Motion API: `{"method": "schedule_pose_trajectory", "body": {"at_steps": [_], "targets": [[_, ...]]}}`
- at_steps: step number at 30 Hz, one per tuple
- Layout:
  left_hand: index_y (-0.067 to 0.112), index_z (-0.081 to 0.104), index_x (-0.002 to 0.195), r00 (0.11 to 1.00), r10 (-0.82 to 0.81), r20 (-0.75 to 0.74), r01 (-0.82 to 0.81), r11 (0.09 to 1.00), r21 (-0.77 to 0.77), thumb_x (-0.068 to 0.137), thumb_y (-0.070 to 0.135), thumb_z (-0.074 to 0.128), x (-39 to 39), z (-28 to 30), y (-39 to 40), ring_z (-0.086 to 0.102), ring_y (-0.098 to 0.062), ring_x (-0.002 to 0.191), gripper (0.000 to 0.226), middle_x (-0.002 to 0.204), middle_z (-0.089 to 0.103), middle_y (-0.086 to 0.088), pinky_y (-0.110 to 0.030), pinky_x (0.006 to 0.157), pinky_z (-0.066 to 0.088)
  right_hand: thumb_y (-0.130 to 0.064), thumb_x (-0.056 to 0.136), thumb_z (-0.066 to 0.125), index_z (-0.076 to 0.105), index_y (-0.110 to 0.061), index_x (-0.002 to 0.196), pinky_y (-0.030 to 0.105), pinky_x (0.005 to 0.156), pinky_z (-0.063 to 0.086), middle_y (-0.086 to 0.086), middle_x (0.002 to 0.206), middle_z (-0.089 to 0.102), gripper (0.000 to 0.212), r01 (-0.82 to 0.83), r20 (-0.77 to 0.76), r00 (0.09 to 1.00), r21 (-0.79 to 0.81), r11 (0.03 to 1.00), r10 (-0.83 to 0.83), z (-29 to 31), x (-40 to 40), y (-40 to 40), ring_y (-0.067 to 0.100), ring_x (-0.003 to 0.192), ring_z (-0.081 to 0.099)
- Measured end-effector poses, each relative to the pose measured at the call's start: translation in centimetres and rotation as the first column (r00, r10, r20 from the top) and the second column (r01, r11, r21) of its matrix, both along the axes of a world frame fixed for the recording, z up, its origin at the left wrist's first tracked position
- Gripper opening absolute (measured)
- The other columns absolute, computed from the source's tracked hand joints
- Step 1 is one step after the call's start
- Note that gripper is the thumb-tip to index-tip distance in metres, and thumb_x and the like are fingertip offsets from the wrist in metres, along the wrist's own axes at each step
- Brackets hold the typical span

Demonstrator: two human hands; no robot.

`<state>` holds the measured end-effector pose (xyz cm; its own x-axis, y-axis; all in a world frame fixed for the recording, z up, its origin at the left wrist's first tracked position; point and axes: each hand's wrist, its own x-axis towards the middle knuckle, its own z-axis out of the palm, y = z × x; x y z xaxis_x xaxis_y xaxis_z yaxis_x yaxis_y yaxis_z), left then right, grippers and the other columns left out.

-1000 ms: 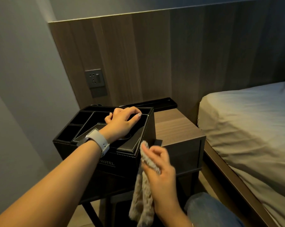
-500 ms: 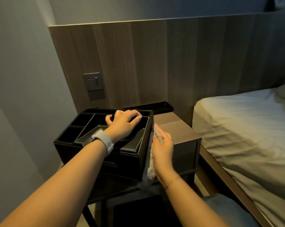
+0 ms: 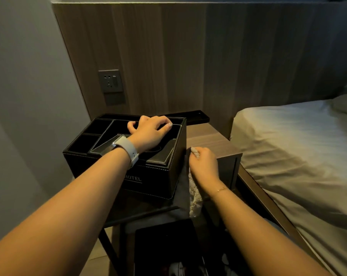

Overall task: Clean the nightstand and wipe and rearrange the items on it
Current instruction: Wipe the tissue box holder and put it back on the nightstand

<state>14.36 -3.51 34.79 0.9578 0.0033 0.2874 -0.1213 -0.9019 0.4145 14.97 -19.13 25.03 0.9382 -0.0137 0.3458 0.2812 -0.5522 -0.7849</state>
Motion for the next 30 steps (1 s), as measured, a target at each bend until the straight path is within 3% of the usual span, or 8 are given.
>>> {"method": "schedule_pose_trajectory", "body": {"at_steps": [7,12,16,21,23,25,28,30], "targets": [[0.042,0.053,0.094,1.0,0.018,-0.006,-0.018,1.0,0.013,0.099,0.046,0.035,0.3,-0.2,0.0,0.032,-0.017,0.127,0.019,0.105,0.051,0.017,-0.05,0.106,0.008,0.0,0.079,0.048,0.028,-0.014,0.052,0.034,0.055,0.02,0.005,0.054,0.029,0.036,-0.147,-0.203,0.968,0.009,0.989,0.146,-0.7,-3.4,0.0,0.019,0.054,0.031],[0.042,0.054,0.1,1.0,-0.001,-0.025,0.001,1.0,0.005,0.099,0.046,0.035,-0.1,0.1,0.0,0.031,-0.017,0.13,0.019,0.109,0.051,0.016,-0.052,0.108,0.006,-0.007,0.082,0.066,0.053,-0.012,0.061,0.02,0.057,0.036,-0.001,0.061,0.046,0.025,-0.523,-0.382,0.725,0.237,0.819,0.574,-1.9,-9.6,-1.3,0.006,0.058,0.047],[0.036,0.054,0.123,0.997,-0.058,-0.056,0.058,0.998,0.008,0.099,0.037,0.042,-1.2,1.0,0.8,0.035,-0.017,0.133,0.027,0.133,0.05,0.008,-0.048,0.113,0.018,-0.003,0.083,0.065,0.068,-0.025,0.074,0.023,0.079,0.049,-0.007,0.079,0.067,0.024,-0.389,-0.281,0.844,0.265,0.882,0.457,-1.3,-7.8,-2.7,0.007,0.081,0.063],[0.026,0.059,0.119,0.913,0.095,0.397,0.052,0.938,-0.343,0.092,0.018,0.057,-8.1,-0.1,2.2,0.046,0.0,0.119,0.029,0.124,0.053,0.012,-0.015,0.102,0.033,-0.009,0.091,0.058,0.07,-0.021,0.096,0.025,0.072,0.051,-0.001,0.095,0.071,0.017,-0.096,-0.28,0.896,0.635,0.767,0.345,-1.0,-5.6,-2.8,0.013,0.089,0.066],[0.029,0.055,0.12,0.843,0.367,0.392,-0.086,0.813,-0.577,0.089,0.019,0.061,-11.7,-3.2,2.0,0.042,-0.001,0.12,0.032,0.126,0.046,0.012,-0.016,0.102,0.032,-0.013,0.092,0.057,0.064,-0.018,0.116,0.028,0.082,0.05,0.0,0.11,0.066,0.025,-0.07,-0.228,0.93,0.662,0.746,0.29,-0.5,-4.3,-2.2,0.013,0.099,0.062],[0.032,0.042,0.129,0.818,0.547,0.177,-0.239,0.604,-0.761,0.088,0.027,0.064,-13.7,-6.0,1.6,0.03,-0.012,0.131,0.047,0.14,0.029,0.008,-0.028,0.104,0.031,-0.018,0.092,0.056,0.057,-0.02,0.128,0.032,0.092,0.048,-0.001,0.119,0.06,0.035,-0.081,-0.166,0.956,0.644,0.761,0.243,0.4,-2.7,-1.5,0.014,0.108,0.057],[0.036,0.016,0.146,0.864,0.485,-0.134,-0.314,0.312,-0.897,0.086,0.043,0.063,-13.5,-7.5,0.4,0.017,-0.022,0.142,0.077,0.155,0.005,0.009,-0.037,0.105,0.029,-0.021,0.091,0.053,0.051,-0.02,0.134,0.031,0.094,0.045,-0.002,0.12,0.056,0.043,-0.12,-0.18,0.942,0.609,0.784,0.284,1.8,0.3,-0.7,0.013,0.11,0.053],[0.035,0.0,0.151,0.89,0.407,-0.207,-0.309,0.203,-0.929,0.085,0.051,0.06,-12.5,-7.2,-0.7,0.01,-0.025,0.145,0.091,0.158,-0.006,0.01,-0.046,0.111,0.024,-0.015,0.09,0.048,0.053,-0.003,0.128,0.027,0.077,0.039,-0.001,0.096,0.054,0.04,-0.162,-0.232,0.913,0.547,0.821,0.335,2.5,1.8,-0.5,0.012,0.085,0.05]]}}
